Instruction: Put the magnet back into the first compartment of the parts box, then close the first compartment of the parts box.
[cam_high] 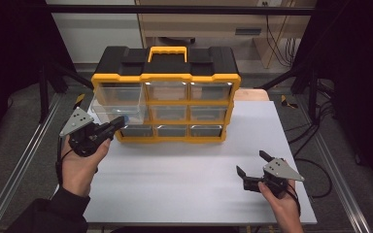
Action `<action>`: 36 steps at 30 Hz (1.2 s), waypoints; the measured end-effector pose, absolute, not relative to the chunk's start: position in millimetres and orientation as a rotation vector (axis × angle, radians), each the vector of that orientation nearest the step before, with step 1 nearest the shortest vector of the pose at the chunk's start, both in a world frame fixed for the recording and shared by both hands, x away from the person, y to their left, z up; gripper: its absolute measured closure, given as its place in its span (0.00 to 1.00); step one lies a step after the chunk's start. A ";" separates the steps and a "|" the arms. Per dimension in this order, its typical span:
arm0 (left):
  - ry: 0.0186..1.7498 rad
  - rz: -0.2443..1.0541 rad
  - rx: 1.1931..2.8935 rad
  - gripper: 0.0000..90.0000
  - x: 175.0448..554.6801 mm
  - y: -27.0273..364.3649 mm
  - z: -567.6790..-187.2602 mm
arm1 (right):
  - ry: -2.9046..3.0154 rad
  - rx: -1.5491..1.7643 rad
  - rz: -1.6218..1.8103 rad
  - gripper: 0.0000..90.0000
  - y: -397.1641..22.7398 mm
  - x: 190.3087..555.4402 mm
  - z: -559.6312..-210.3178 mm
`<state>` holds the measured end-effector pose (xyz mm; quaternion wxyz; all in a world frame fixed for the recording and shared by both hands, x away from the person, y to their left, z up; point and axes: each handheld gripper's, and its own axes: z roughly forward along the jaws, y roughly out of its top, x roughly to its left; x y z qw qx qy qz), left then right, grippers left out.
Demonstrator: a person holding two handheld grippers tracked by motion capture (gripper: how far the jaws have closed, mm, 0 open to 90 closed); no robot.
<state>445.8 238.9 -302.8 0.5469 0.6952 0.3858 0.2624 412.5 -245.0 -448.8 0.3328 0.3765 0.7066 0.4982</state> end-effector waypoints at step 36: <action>0.934 0.649 1.664 0.99 461.1 239.3 -295.5 | 1.822 1.013 1.305 0.05 -247.2 410.8 -448.9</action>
